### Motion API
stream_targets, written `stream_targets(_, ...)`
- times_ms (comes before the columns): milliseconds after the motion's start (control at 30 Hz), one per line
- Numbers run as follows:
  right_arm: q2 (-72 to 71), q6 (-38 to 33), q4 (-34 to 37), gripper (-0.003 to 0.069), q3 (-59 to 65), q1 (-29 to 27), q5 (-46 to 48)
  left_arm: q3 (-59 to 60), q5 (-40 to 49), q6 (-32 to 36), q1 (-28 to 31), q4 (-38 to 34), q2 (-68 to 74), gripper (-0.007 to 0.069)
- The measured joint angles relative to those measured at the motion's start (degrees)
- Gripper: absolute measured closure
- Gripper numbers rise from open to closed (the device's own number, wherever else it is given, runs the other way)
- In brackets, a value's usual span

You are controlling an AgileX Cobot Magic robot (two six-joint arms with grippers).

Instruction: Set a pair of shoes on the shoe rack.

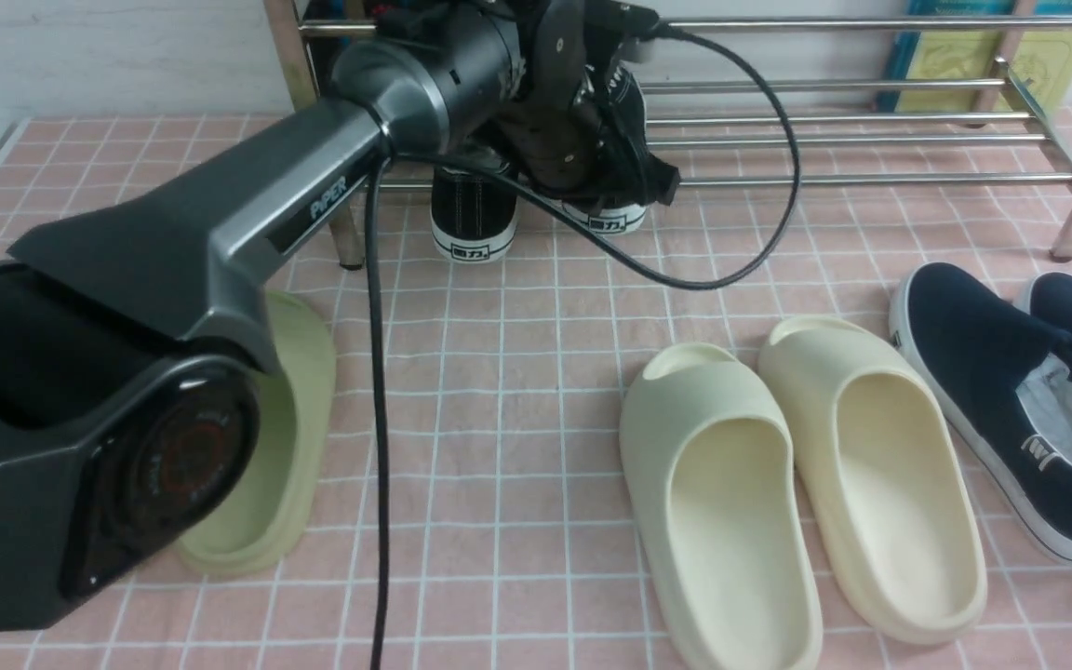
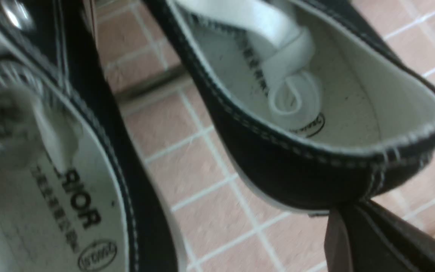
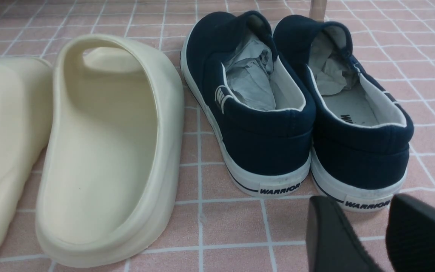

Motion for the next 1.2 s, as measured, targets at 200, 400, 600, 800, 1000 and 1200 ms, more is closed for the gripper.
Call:
stream_targets(200, 0.0, 0.0, 0.0, 0.0419, 0.0, 0.0, 0.0, -0.2, 3.6, -1.3, 0.1, 3.6, 1.2, 0.0619)
stream_targets(400, 0.0, 0.0, 0.0, 0.0419, 0.0, 0.0, 0.0, -1.7, 8.9, -1.4, 0.1, 4.9, -6.4, 0.0611)
stream_targets(600, 0.0, 0.0, 0.0, 0.0419, 0.0, 0.0, 0.0, -1.8, 15.3, -1.3, 0.1, 7.6, -18.8, 0.0606)
stream_targets(800, 0.0, 0.0, 0.0, 0.0419, 0.0, 0.0, 0.0, -0.3, 20.7, 0.8, 0.1, 9.3, -34.8, 0.0602)
stream_targets(1000, 0.0, 0.0, 0.0, 0.0419, 0.0, 0.0, 0.0, 11.8, 20.7, 0.5, 0.1, 9.9, -51.0, 0.0602)
stream_targets(1200, 0.0, 0.0, 0.0, 0.0419, 0.0, 0.0, 0.0, 32.0, 20.7, -3.4, 0.1, 10.7, -67.9, 0.0602)
